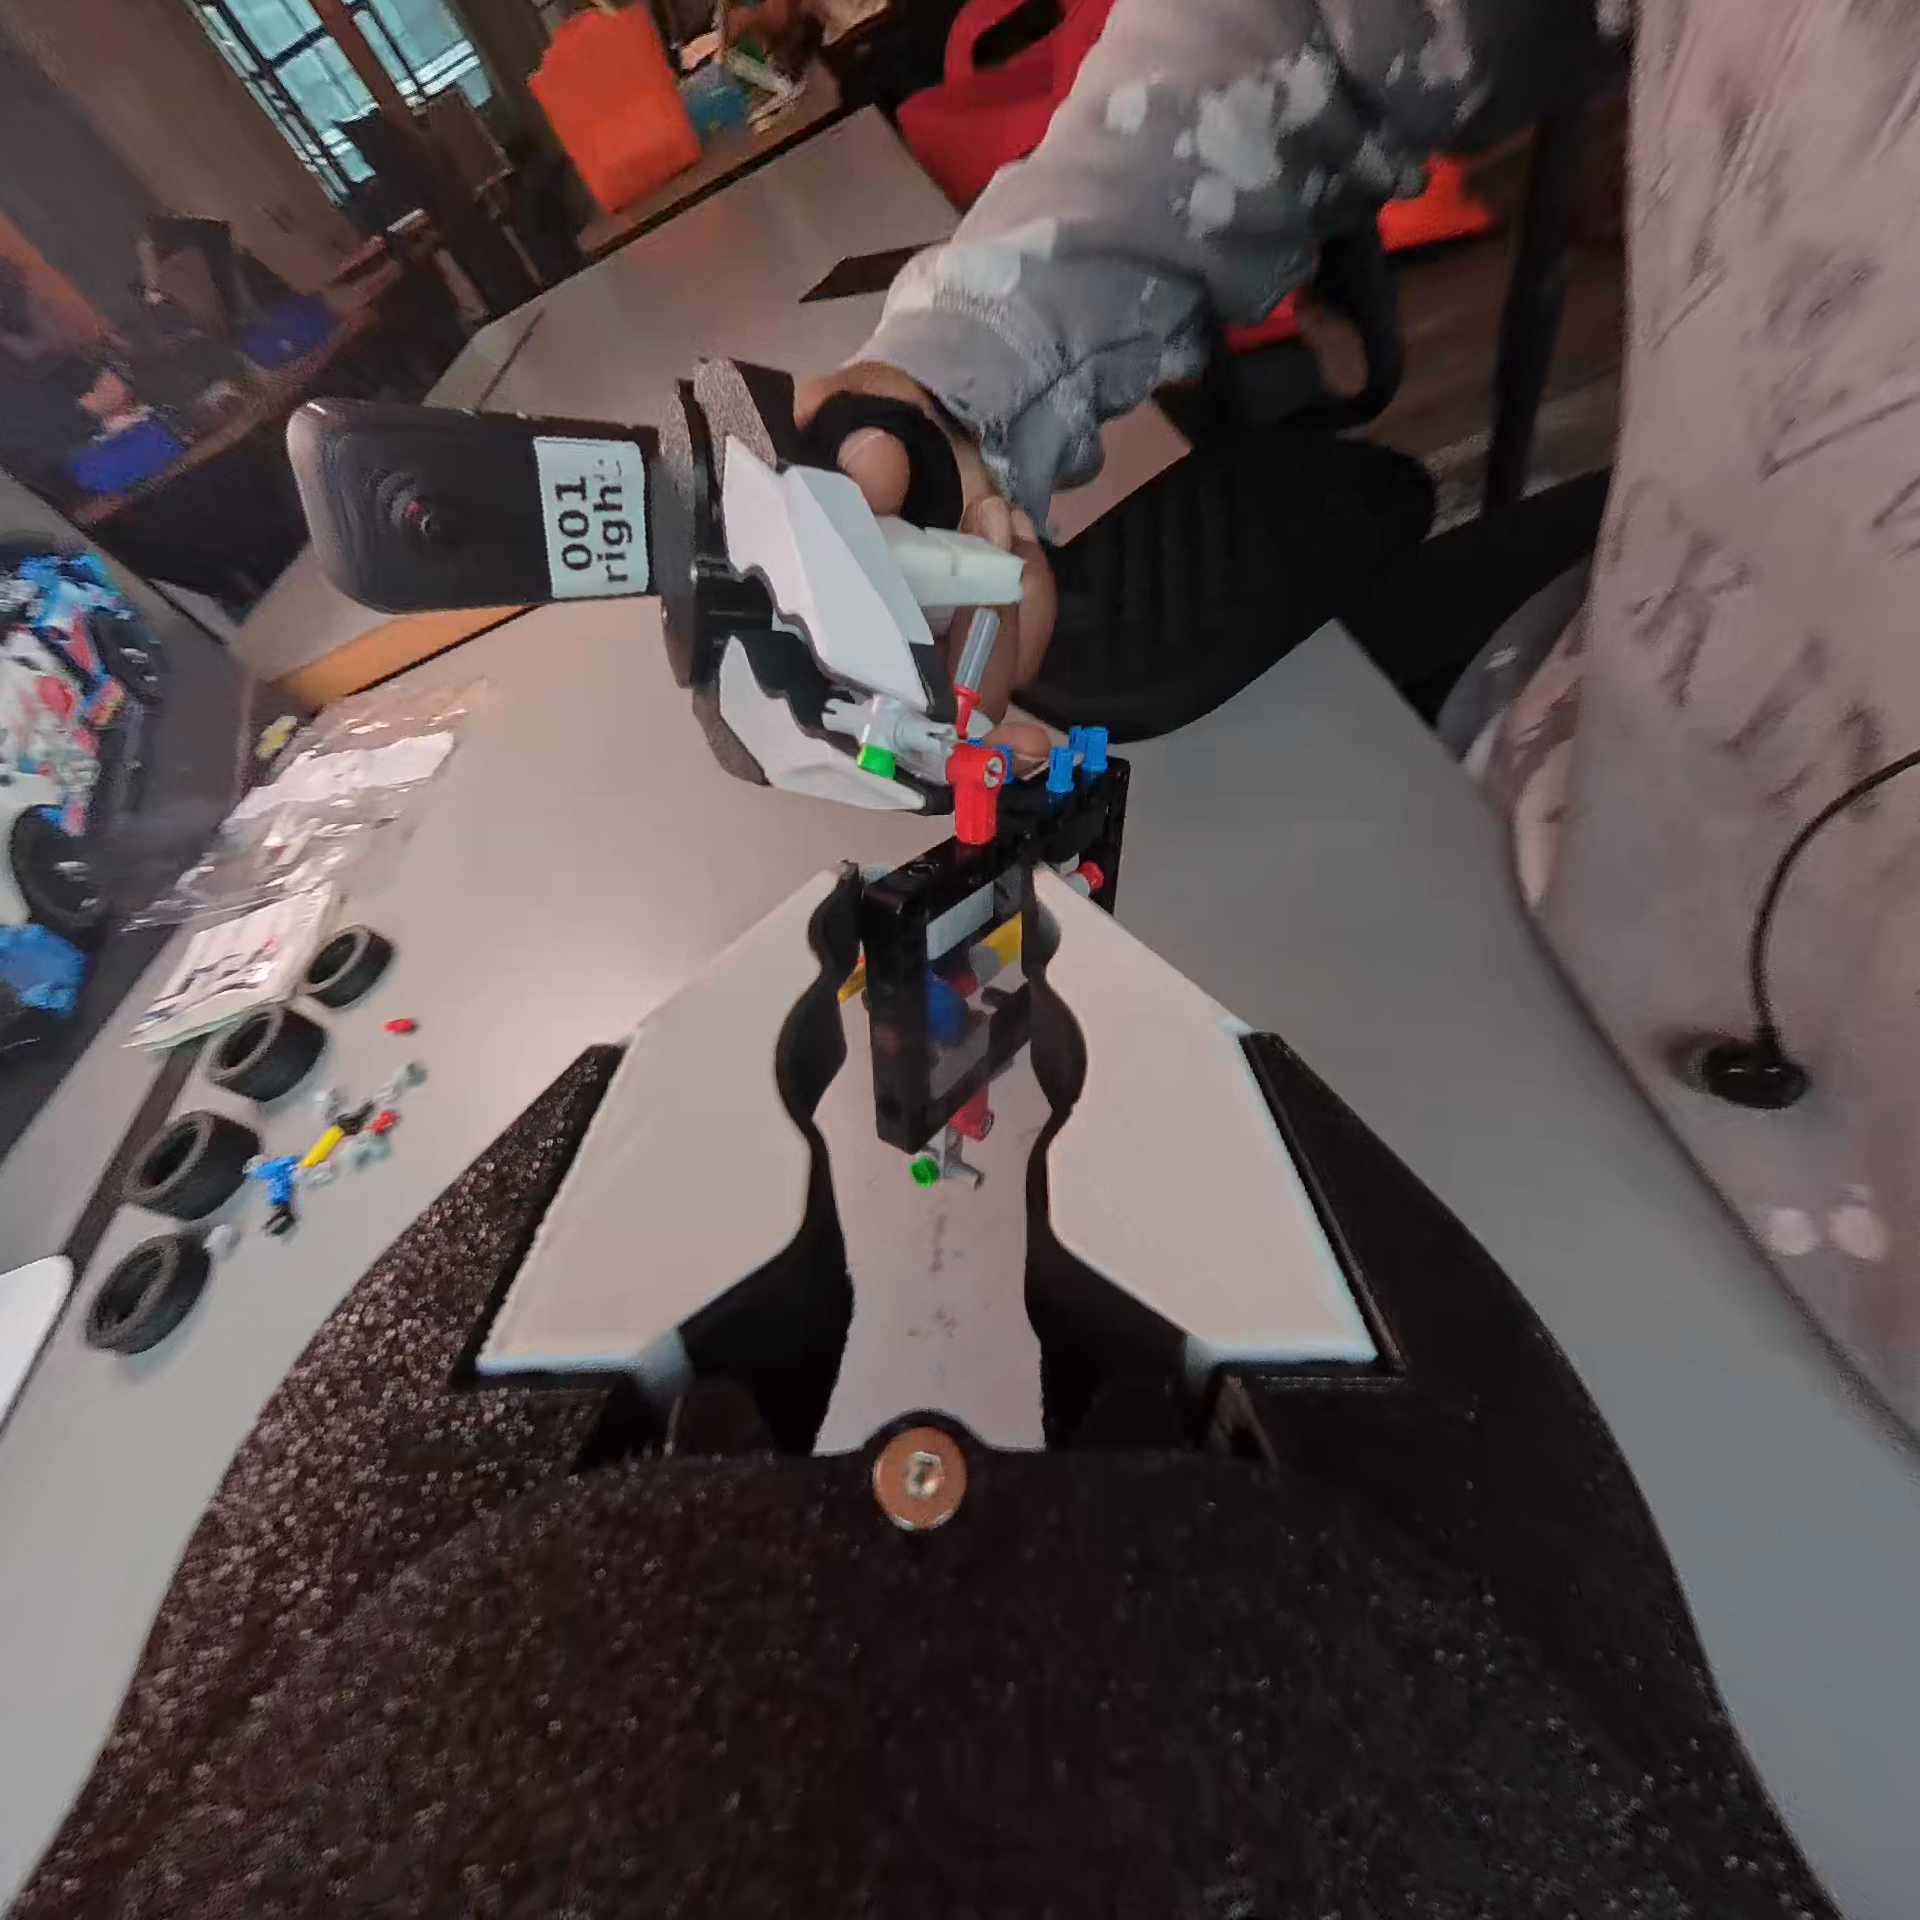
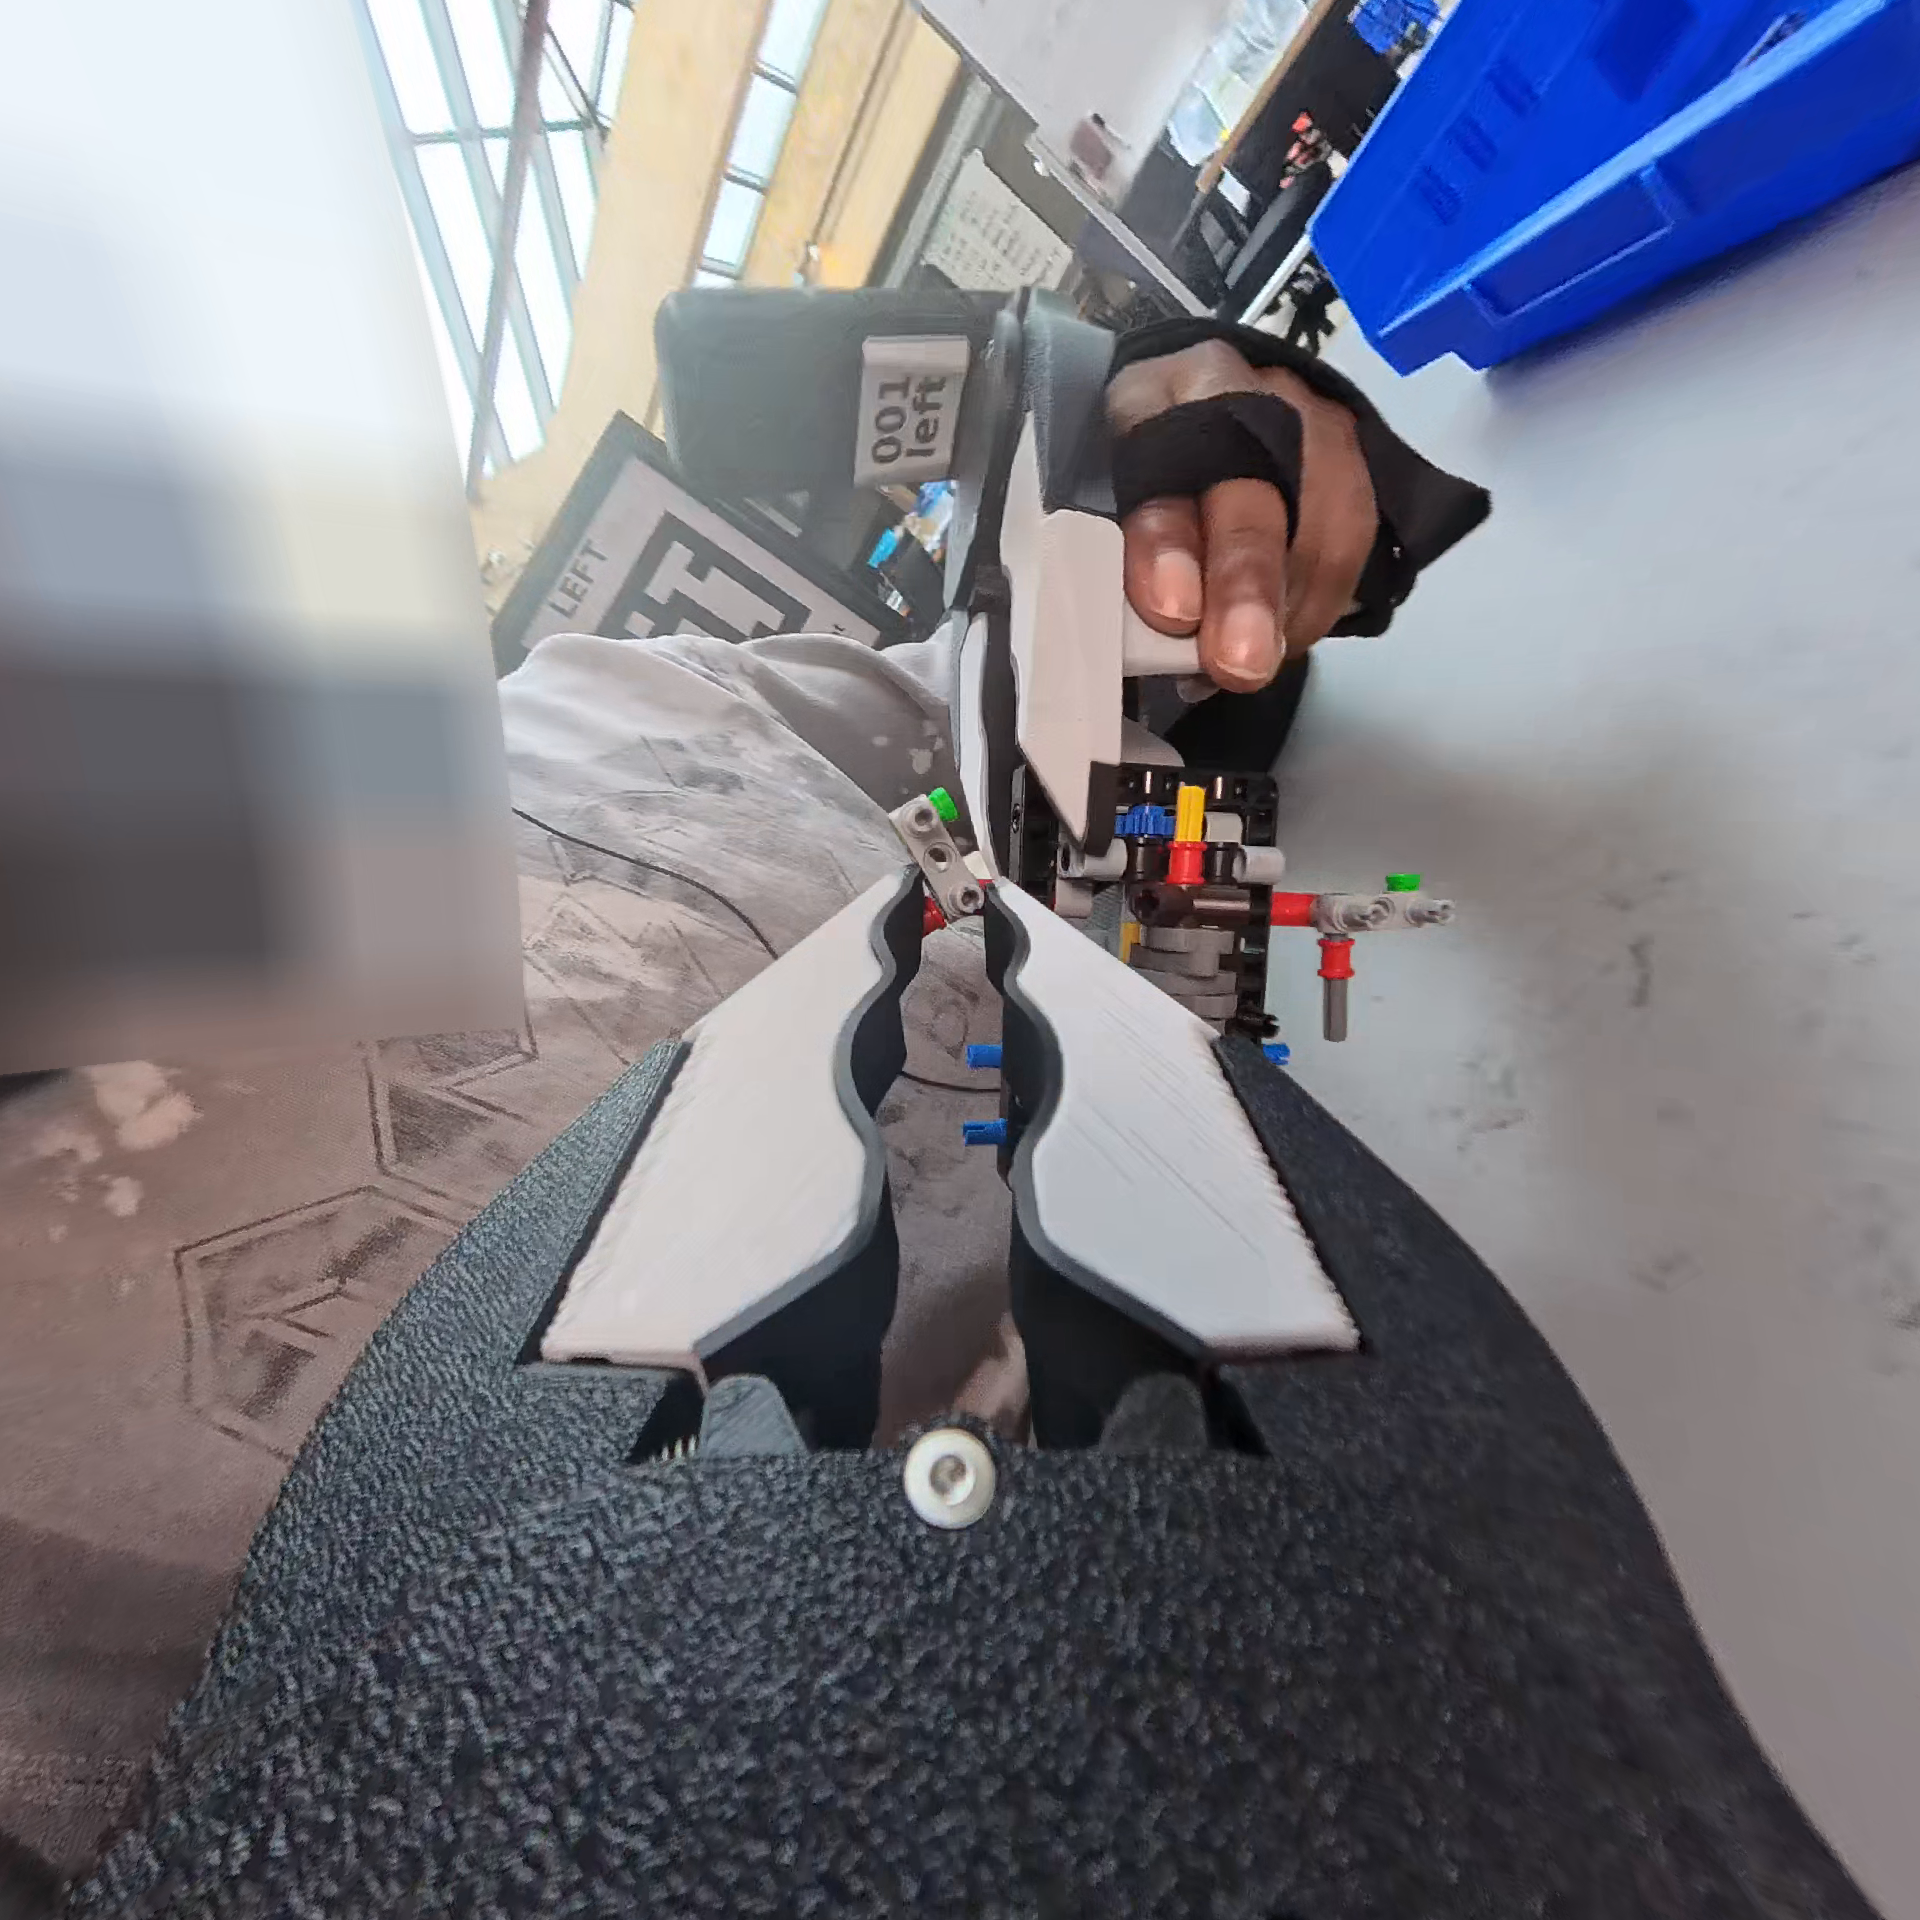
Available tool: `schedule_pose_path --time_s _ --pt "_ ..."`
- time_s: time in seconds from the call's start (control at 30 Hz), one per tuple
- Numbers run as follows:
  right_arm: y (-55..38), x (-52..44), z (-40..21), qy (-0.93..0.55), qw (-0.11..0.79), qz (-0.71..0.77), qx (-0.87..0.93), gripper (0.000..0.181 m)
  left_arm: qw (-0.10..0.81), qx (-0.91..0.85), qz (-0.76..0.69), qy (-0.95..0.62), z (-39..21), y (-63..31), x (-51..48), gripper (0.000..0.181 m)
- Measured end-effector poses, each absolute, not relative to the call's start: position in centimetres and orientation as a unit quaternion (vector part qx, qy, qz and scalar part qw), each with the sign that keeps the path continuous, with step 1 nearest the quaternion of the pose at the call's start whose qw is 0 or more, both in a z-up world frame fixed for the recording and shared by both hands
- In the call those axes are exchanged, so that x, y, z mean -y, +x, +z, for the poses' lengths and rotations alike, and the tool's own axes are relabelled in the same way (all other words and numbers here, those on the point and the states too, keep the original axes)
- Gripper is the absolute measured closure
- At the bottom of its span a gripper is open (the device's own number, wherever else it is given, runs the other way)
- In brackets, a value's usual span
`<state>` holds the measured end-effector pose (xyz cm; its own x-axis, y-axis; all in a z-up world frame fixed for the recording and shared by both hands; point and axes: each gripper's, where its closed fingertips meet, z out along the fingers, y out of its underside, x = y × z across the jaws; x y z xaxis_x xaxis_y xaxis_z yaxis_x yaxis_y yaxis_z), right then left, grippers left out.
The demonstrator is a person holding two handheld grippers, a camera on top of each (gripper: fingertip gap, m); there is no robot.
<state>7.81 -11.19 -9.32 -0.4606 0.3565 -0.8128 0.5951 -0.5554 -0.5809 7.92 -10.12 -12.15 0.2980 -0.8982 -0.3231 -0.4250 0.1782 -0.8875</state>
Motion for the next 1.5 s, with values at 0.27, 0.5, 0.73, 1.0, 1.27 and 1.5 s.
schedule_pose_path --time_s 0.27,0.5,0.73,1.0,1.27,1.5 --pt "8.8 14.7 -8.6 0.419 0.116 -0.768 -0.469 0.172 0.466 -0.549 -0.399 -0.569 -11.3 8.7 14.0 0.156" --pt "10.3 16.1 -8.2 0.296 0.188 -0.774 -0.528 0.181 0.383 -0.554 -0.549 -0.494 -10.4 10.8 17.6 0.158" --pt "8.6 11.8 -9.1 0.322 0.134 -0.772 -0.531 0.181 0.412 -0.544 -0.540 -0.493 -8.1 10.0 16.5 0.158" --pt "8.1 12.2 -6.5 0.317 -0.121 -0.693 -0.636 0.155 0.444 -0.458 -0.570 -0.517 -8.9 7.8 13.1 0.158" --pt "7.3 13.1 -6.3 0.301 -0.200 -0.644 -0.674 0.171 0.411 -0.410 -0.648 -0.494 -8.3 7.3 12.8 0.158" --pt "4.6 6.7 -8.0 0.417 -0.301 -0.562 -0.648 0.173 0.528 -0.322 -0.449 -0.644 -8.8 2.5 5.8 0.147"
